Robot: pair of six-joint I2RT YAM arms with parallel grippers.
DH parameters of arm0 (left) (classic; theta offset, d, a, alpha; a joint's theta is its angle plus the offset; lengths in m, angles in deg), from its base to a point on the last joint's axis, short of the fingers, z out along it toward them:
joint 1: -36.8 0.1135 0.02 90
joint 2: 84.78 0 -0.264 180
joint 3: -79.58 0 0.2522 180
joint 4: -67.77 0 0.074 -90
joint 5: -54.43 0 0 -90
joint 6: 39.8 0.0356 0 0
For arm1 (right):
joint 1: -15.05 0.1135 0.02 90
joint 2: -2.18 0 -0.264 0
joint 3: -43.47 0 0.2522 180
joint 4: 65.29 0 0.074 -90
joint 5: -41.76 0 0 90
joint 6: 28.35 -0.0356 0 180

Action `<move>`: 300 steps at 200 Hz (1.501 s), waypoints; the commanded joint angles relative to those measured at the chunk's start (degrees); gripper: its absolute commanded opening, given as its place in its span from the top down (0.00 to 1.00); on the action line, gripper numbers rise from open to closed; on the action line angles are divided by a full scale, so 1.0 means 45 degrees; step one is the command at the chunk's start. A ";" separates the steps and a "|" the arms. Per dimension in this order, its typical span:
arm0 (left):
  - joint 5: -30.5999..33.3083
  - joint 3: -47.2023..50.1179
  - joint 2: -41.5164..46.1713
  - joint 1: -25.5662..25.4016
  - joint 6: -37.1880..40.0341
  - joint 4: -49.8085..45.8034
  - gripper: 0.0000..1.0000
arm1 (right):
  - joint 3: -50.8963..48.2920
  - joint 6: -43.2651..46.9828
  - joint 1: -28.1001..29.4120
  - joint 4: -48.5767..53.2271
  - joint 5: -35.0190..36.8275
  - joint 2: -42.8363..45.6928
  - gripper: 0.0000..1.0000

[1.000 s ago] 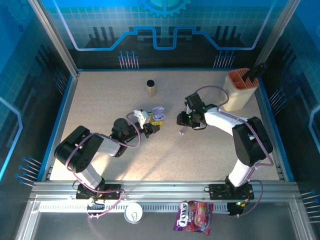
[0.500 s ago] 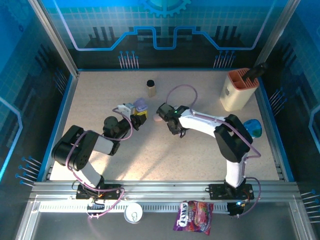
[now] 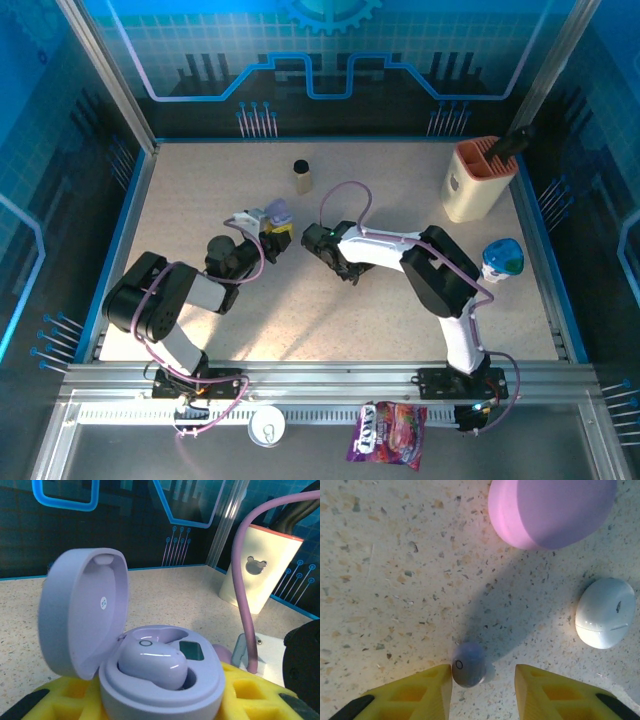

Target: Insert the wireless bluetooth earbuds into the charging case

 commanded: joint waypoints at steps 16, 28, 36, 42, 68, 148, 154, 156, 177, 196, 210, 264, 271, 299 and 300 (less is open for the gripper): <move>-0.0067 -0.0038 0.0125 0.0123 -0.0284 0.0360 0.69 | 0.0437 -0.0035 0.0099 0.0190 0.0179 -0.0384 0.63; -0.0090 -0.0032 0.0112 0.0125 -0.0297 0.0364 0.69 | 0.0464 -0.0001 0.0102 0.0135 0.0176 -0.0433 0.63; -0.0098 -0.0056 0.0077 0.0128 -0.0295 0.0361 0.69 | 0.0497 0.0042 0.0086 0.0130 0.0224 -0.0490 0.63; -0.0114 -0.0050 0.0058 0.0125 -0.0314 0.0364 0.69 | 0.0546 0.0079 0.0094 0.0138 0.0283 -0.0532 0.64; -0.0230 -0.0120 -0.0035 0.0125 -0.0377 0.0361 0.69 | 0.0694 0.0196 0.0026 0.0227 0.0390 -0.0750 0.68; -0.0533 -0.0206 -0.0162 0.0124 -0.0423 0.0359 0.69 | 0.0726 0.0394 -0.0117 0.0383 0.0480 -0.0649 0.84; -0.0590 -0.0206 -0.0162 0.0115 -0.0379 0.0361 0.69 | 0.0693 0.0424 -0.0127 0.0364 0.0471 -0.0596 0.84; -0.0614 -0.0206 -0.0157 0.0103 -0.0374 0.0355 0.69 | 0.0683 0.0417 -0.0121 0.0364 0.0471 -0.0574 0.84; -0.0942 -0.0233 -0.0142 0.0109 -0.0249 0.0359 0.69 | 0.0557 0.0455 -0.0142 0.0273 0.0360 -0.0127 0.84; -0.1453 -0.0265 -0.0105 0.0106 0.0009 0.0366 0.69 | 0.0164 0.0486 -0.0295 -0.0137 -0.0198 0.0873 0.84; -0.1982 -0.0278 -0.0084 0.0079 0.0306 0.0359 0.69 | -0.0356 0.0696 -0.0537 -0.0777 -0.1125 0.1898 0.84; -0.4283 -0.0553 0.0198 -0.0263 0.1181 0.0365 0.70 | -0.1965 0.1704 -0.1807 -0.3276 -0.7407 0.6040 0.85; -0.4611 -0.0634 0.0209 -0.0266 0.1087 0.0359 0.70 | -0.2121 0.1840 -0.1999 -0.3664 -0.8639 0.6473 0.86; -0.5955 -0.1007 0.0160 -0.0268 0.0406 0.0359 0.70 | -0.2775 0.1929 -0.2511 -0.5496 -1.2368 0.7908 0.90; -0.5984 -0.1027 0.0155 -0.0267 0.0378 0.0359 0.70 | -0.2783 0.1933 -0.2513 -0.5554 -1.2443 0.7932 0.90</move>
